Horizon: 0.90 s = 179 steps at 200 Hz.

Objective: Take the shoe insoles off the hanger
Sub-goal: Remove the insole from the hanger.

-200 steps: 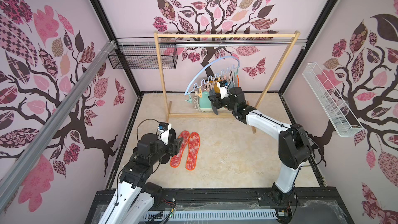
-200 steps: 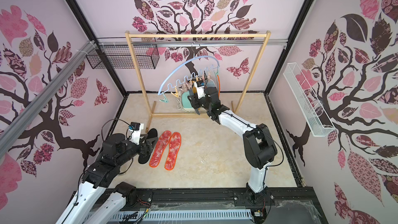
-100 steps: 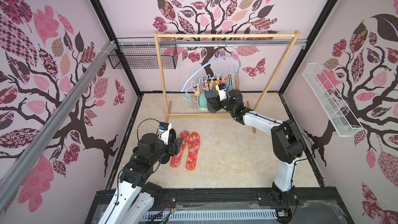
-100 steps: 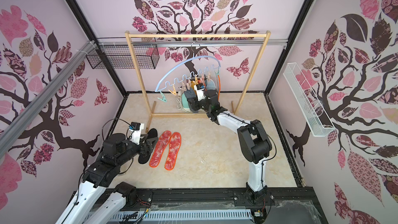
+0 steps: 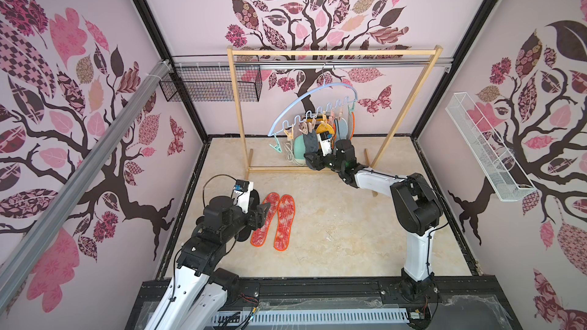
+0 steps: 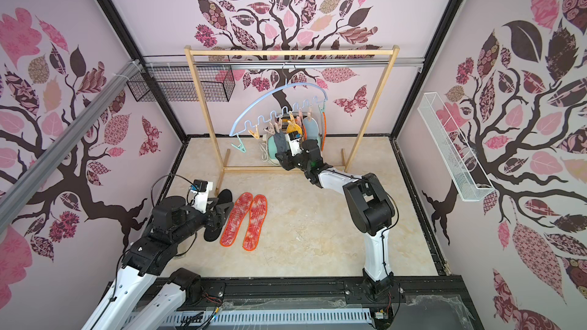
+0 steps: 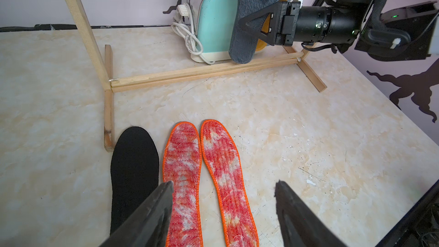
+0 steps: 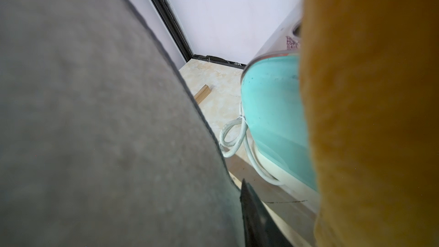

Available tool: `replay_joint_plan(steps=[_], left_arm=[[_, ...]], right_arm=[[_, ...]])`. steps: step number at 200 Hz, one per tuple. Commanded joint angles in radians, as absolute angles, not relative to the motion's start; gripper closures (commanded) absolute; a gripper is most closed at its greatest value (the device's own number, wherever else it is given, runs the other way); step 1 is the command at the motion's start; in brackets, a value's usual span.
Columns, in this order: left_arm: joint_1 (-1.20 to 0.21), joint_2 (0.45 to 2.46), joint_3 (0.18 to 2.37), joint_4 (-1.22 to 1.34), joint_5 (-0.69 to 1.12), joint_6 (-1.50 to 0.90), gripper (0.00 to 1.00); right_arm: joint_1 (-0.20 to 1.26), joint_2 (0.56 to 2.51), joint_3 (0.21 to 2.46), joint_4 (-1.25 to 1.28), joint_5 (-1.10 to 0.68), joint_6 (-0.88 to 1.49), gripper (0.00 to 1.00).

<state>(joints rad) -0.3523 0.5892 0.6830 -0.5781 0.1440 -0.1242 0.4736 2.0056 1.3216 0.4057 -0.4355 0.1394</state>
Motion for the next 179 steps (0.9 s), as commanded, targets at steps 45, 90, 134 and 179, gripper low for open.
replay_joint_plan(steps=[45, 90, 134, 179], left_arm=[[-0.354, 0.592, 0.692, -0.579, 0.156, -0.111, 0.28], [-0.354, 0.59, 0.691, -0.577, 0.156, -0.111, 0.28], [-0.354, 0.589, 0.692, -0.578, 0.158, -0.111, 0.28], [-0.355, 0.588, 0.693, -0.575, 0.158, -0.112, 0.28]], right_arm=[[0.468, 2.02, 1.278, 0.485, -0.466, 0.174, 0.76], [0.468, 1.938, 1.2, 0.523, -0.474, 0.198, 0.87], [0.468, 1.824, 1.118, 0.52, -0.504, 0.245, 0.94], [0.469, 1.699, 1.039, 0.479, -0.515, 0.279, 0.94]])
